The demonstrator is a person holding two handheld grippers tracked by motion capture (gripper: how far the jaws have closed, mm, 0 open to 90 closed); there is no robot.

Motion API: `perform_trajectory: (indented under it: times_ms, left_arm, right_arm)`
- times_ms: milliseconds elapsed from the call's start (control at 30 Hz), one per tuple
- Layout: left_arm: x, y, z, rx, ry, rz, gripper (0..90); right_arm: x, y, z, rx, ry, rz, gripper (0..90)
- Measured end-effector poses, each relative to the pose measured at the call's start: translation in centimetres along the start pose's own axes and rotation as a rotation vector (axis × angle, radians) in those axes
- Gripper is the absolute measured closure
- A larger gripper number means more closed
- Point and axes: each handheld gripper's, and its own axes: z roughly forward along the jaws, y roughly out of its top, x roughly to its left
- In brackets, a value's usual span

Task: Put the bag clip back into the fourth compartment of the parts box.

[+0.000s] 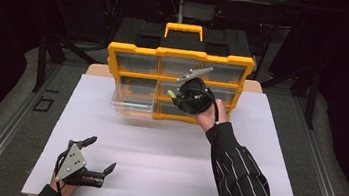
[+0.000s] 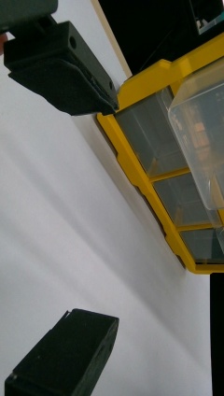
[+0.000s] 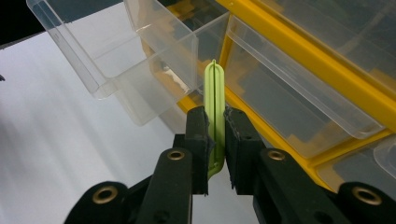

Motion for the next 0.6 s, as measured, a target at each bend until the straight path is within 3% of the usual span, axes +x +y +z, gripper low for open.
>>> perform_trajectory:
  times_ms: [600]
  left_arm:
    - [-0.03,0.00,0.04,0.002,-0.011,-0.001,0.7]
  right_arm:
    - [-0.05,0.96,-0.29,-0.001,0.019,-0.021,80.6]
